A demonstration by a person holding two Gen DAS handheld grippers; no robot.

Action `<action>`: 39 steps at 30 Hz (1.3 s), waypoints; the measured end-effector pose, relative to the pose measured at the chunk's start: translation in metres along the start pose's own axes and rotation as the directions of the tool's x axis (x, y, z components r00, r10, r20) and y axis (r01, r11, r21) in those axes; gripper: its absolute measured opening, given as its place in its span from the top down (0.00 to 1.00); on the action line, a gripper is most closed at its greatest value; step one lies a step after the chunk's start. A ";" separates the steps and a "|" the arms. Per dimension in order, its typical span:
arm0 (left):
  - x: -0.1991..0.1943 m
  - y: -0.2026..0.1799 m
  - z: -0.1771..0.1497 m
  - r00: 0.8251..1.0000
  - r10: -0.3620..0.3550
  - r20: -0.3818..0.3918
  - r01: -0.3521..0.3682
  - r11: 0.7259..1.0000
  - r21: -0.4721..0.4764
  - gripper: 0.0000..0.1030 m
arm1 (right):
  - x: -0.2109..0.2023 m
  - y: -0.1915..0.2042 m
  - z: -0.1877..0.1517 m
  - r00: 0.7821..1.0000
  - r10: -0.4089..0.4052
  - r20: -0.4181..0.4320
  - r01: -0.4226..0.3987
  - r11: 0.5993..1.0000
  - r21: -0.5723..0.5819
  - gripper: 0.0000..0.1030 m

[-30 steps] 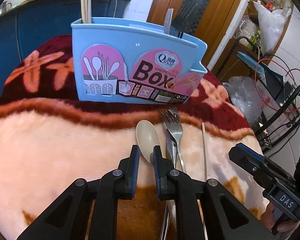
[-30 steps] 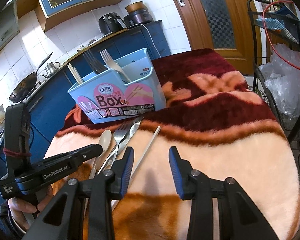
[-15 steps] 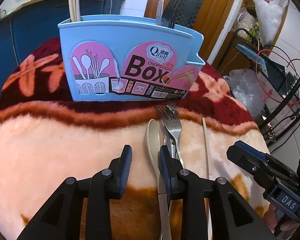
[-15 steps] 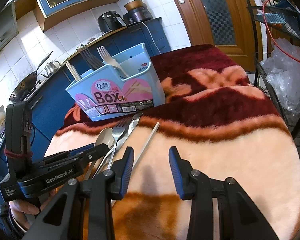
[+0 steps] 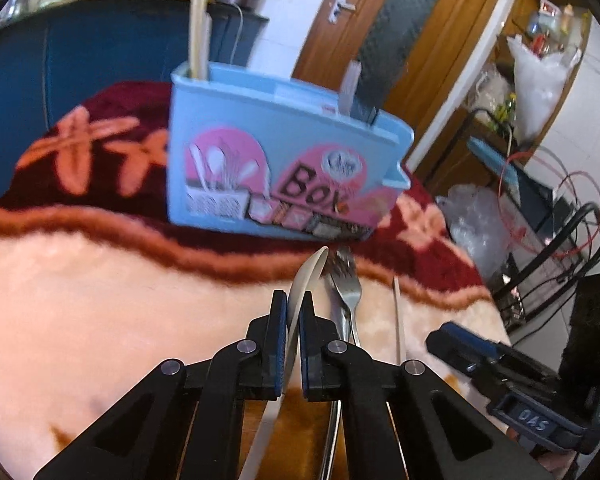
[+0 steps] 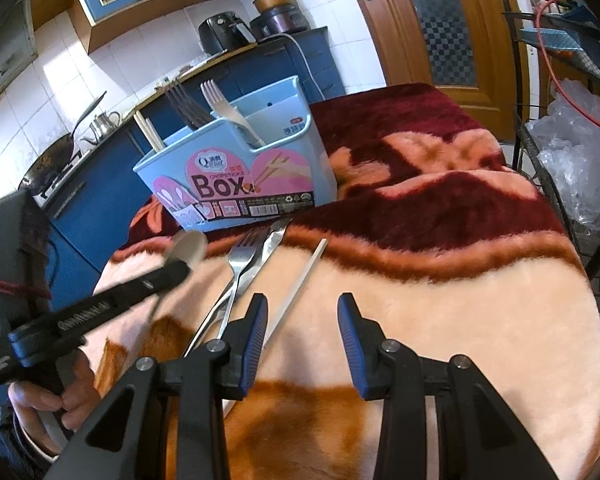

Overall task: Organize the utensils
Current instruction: 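Grasp the cream wooden spoon with the left tool while the right tool grasps a chopstick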

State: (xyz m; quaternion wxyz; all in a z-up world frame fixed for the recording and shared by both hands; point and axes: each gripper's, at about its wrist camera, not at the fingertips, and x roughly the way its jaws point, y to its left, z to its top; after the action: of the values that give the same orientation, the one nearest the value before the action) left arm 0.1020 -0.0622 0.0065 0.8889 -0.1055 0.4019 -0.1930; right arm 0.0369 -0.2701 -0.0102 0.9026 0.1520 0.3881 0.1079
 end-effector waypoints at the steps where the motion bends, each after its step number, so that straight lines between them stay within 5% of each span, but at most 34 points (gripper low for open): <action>1: -0.003 0.001 0.001 1.000 0.001 0.008 -0.001 1.000 0.000 0.95 | 0.002 0.002 0.001 1.000 0.001 -0.011 -0.001 1.000 -0.005 0.61; 13: -0.013 0.032 -0.002 0.999 0.037 -0.005 -0.038 0.996 -0.075 0.95 | 0.037 0.015 0.020 0.983 -0.033 -0.181 0.023 0.998 -0.056 0.61; 17: -0.009 0.048 -0.007 0.995 0.085 -0.042 -0.090 0.989 -0.116 0.95 | 0.043 0.016 0.025 0.981 -0.070 -0.179 0.053 0.994 -0.100 0.85; 22: -0.006 0.062 -0.010 0.992 0.084 -0.095 -0.098 0.985 -0.145 0.93 | 0.045 0.021 0.024 0.979 -0.064 -0.194 0.035 0.988 -0.151 0.86; 32: 0.005 0.055 0.008 0.971 0.109 -0.214 -0.112 0.994 -0.004 0.90 | 0.057 0.014 0.044 0.951 -0.014 -0.310 -0.021 0.994 -0.109 0.84; 39: 0.007 0.053 0.013 0.970 0.108 -0.220 -0.102 0.994 0.039 0.95 | 0.057 0.014 0.047 0.949 -0.008 -0.315 -0.026 0.994 -0.102 0.87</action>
State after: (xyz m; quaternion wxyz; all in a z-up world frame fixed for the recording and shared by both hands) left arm 0.1297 -0.0165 -0.0081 0.8488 -0.0495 0.5009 -0.1619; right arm 0.1089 -0.2483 -0.0128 0.8353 0.0871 0.5203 0.1552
